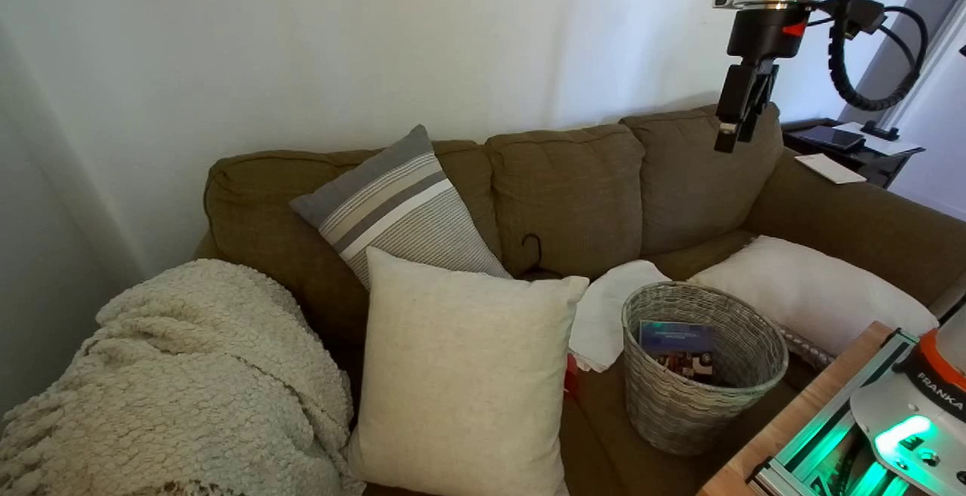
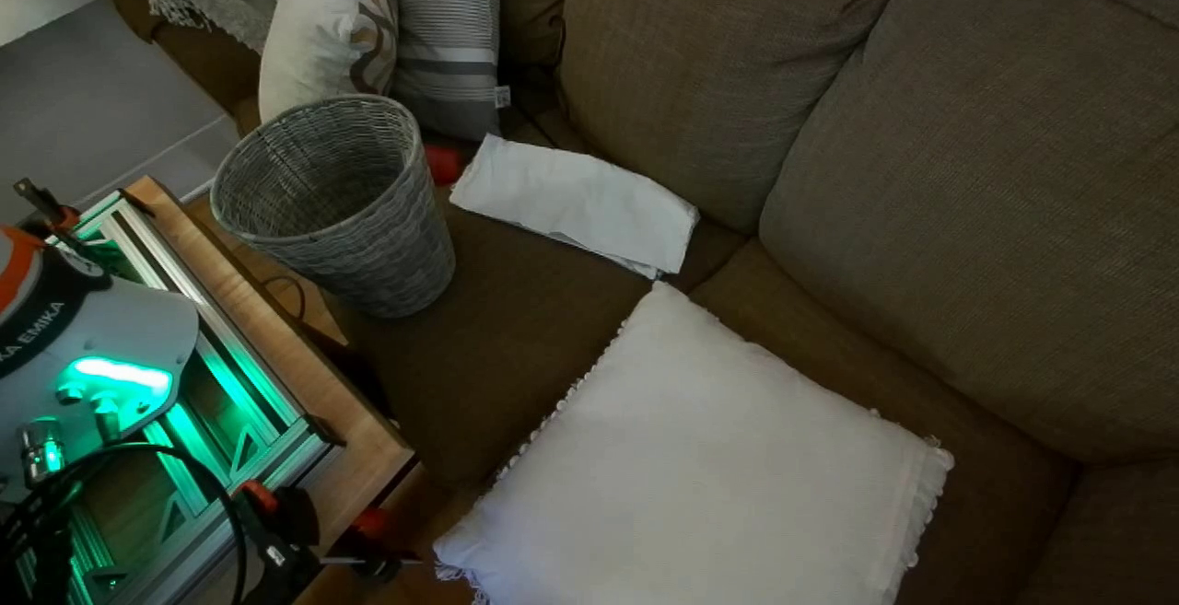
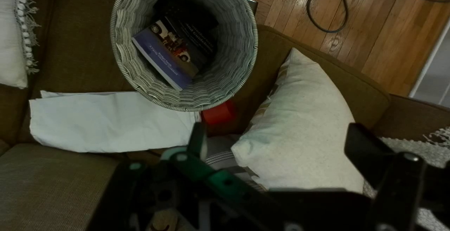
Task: Put the white folded cloth in the basket
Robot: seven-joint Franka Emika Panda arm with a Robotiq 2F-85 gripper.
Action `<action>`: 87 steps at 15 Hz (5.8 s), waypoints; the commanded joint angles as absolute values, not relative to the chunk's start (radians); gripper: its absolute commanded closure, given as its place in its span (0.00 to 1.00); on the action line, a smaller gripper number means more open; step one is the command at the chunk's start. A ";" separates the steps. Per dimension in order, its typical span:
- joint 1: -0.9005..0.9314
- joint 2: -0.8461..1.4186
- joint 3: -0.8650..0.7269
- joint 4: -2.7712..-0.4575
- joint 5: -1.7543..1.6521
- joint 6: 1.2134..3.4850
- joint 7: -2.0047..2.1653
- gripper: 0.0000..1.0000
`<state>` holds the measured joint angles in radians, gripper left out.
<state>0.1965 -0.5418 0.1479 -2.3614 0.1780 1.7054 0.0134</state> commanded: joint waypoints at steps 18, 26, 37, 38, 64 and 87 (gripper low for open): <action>0.015 -0.254 0.062 -2.415 0.049 1.917 0.064 0.00; -0.001 -0.119 0.052 -2.341 -0.198 1.913 0.061 0.00; -0.008 -0.087 0.053 -2.336 -0.253 1.915 0.107 0.00; -0.016 -0.054 0.038 -2.341 -0.264 1.983 0.070 0.00; -0.053 0.983 -0.150 -1.814 -0.218 2.276 -0.006 0.00; 0.055 1.152 -0.175 -1.687 -0.289 2.477 -0.005 0.00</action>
<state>0.0564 1.1493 -0.1758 -1.6923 -0.2889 2.4804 -0.0045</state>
